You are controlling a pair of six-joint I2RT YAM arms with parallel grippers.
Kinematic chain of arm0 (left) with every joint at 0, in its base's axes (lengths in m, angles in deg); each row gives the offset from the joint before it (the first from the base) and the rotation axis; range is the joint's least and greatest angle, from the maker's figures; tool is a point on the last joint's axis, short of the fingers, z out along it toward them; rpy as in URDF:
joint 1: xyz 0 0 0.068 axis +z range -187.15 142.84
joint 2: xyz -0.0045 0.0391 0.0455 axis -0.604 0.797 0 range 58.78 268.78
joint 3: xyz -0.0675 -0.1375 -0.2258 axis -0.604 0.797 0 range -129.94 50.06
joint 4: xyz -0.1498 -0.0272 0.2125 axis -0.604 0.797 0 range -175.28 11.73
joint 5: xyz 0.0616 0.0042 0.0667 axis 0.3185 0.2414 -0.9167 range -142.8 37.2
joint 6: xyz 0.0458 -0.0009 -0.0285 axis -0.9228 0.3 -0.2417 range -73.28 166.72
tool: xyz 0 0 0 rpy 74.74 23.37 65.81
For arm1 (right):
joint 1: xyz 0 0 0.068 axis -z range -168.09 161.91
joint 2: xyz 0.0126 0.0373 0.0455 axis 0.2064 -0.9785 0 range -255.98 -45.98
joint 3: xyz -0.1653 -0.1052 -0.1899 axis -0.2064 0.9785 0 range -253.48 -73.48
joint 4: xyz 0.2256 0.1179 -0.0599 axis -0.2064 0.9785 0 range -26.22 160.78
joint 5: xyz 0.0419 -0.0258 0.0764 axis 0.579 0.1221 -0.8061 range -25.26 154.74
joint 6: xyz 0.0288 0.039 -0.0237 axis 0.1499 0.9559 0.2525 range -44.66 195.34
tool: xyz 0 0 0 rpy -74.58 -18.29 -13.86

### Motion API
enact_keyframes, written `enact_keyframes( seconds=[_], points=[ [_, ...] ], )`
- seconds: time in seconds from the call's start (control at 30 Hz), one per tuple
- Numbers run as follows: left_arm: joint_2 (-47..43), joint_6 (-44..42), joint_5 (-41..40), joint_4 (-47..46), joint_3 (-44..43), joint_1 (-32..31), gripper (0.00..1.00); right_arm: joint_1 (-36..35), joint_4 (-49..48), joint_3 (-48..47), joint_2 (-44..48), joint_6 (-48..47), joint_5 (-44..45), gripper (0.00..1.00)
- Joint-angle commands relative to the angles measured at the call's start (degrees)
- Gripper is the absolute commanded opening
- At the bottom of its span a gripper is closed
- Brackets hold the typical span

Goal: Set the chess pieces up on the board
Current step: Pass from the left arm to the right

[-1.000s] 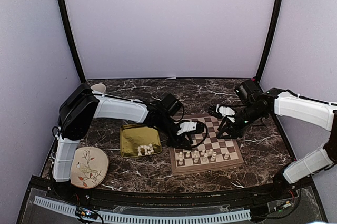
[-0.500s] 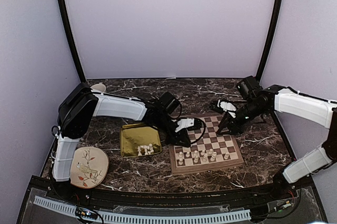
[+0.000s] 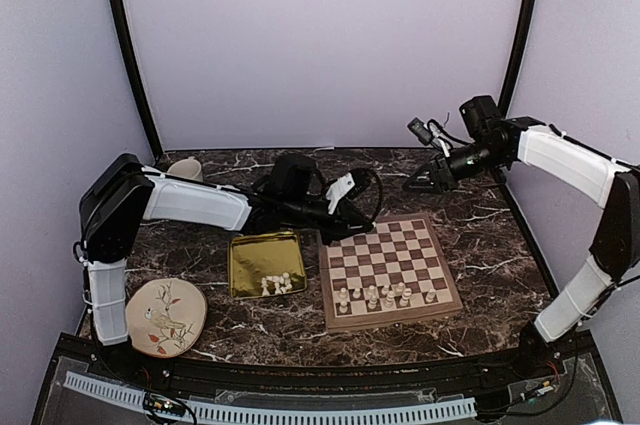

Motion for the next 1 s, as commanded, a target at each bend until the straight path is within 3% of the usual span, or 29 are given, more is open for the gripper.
enact_keyframes(
  seconds=[0.0, 0.23, 0.37, 0.57, 0.97],
  points=[
    [-4.0, 5.0, -3.3, -12.1, 1.3, -0.7, 0.14, 0.3, 4.5, -0.7, -5.9, 6.1, -13.8, 0.44],
    [-3.9, 4.9, -4.1, -14.3, 1.3, -1.6, 0.16, -0.9, 3.8, -0.2, -10.0, 9.3, -22.2, 0.49],
    [-3.9, 4.9, -4.0, -14.6, 1.3, -1.7, 0.16, -1.6, 2.1, 0.3, -11.2, 11.9, -25.5, 0.46],
    [-3.9, 5.0, -3.7, -15.4, 1.7, -1.9, 0.16, -2.3, -1.0, 2.0, -11.7, 14.9, -27.0, 0.37],
    [-4.1, 5.1, -2.9, -16.4, 1.8, -2.2, 0.16, -2.5, -1.7, 1.7, -14.0, 15.4, -26.9, 0.33]
  ],
)
